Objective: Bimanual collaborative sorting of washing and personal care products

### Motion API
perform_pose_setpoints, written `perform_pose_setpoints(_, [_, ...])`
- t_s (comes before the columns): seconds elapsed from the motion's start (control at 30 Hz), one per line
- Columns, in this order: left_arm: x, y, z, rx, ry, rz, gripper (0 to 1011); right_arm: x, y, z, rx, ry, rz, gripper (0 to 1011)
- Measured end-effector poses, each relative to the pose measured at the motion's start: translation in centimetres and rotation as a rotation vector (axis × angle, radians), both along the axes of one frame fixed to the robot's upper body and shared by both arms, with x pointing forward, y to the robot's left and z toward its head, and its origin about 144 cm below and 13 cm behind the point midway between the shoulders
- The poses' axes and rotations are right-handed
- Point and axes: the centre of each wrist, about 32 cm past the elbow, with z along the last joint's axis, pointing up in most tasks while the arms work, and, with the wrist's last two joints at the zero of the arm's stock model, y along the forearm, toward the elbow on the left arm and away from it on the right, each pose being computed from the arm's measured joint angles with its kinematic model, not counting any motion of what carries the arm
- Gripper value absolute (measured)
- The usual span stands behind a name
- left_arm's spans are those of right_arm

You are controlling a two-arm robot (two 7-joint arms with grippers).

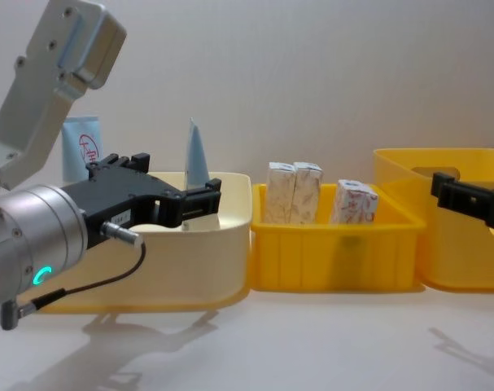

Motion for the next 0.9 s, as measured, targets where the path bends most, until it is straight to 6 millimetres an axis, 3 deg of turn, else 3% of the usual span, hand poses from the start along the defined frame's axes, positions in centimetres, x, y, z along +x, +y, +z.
perform_pose_setpoints(0.9, [0.0, 0.0, 0.0, 0.0, 0.0, 0.0, 1003, 0.0, 0.0, 0.0, 0.0, 0.0, 0.0, 1001])
